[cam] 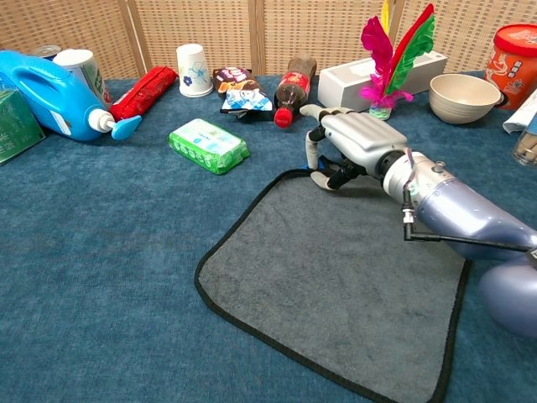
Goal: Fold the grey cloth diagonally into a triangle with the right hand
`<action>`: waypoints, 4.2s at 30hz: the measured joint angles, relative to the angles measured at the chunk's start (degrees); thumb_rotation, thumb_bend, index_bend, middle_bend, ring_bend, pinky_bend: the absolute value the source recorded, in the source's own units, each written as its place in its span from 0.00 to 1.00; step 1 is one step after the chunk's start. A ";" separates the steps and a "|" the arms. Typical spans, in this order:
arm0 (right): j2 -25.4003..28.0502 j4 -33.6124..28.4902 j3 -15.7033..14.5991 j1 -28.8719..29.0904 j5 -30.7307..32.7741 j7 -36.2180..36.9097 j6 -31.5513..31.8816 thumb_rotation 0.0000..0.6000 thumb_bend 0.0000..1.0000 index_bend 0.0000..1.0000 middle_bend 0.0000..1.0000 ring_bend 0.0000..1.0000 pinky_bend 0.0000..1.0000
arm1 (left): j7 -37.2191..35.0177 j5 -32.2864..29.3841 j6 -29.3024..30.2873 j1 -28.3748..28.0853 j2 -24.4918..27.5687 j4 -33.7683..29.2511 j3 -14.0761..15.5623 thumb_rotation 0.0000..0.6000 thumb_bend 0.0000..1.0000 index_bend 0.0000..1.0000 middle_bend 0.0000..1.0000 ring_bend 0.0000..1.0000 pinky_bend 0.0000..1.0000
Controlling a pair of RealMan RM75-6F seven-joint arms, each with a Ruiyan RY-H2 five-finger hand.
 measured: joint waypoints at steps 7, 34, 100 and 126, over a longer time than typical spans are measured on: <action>0.92 -1.37 -0.79 -0.44 -0.82 -0.20 0.76 1.00 0.51 0.63 0.00 0.00 0.00 | 0.03 -0.01 0.07 0.02 -0.02 0.02 -0.02 1.00 0.22 0.06 0.00 0.00 0.00; 16.00 -24.50 -7.58 -4.69 -8.76 -4.20 6.97 1.00 0.51 0.65 0.00 0.00 0.00 | 1.48 -0.39 -0.84 -0.52 -0.36 -0.38 0.03 1.00 0.22 0.06 0.00 0.00 0.00; 32.30 -52.32 -22.00 -11.16 -22.40 -9.17 5.68 1.00 0.52 0.66 0.01 0.00 0.00 | 2.66 -0.54 -1.83 -1.17 -0.65 -0.82 0.26 1.00 0.22 0.06 0.00 0.00 0.00; 33.23 -53.57 -24.77 -13.99 -24.65 -11.10 4.66 1.00 0.52 0.66 0.01 0.00 0.00 | 2.92 -0.33 -1.86 -1.24 -0.73 -0.98 0.43 1.00 0.22 0.06 0.00 0.00 0.00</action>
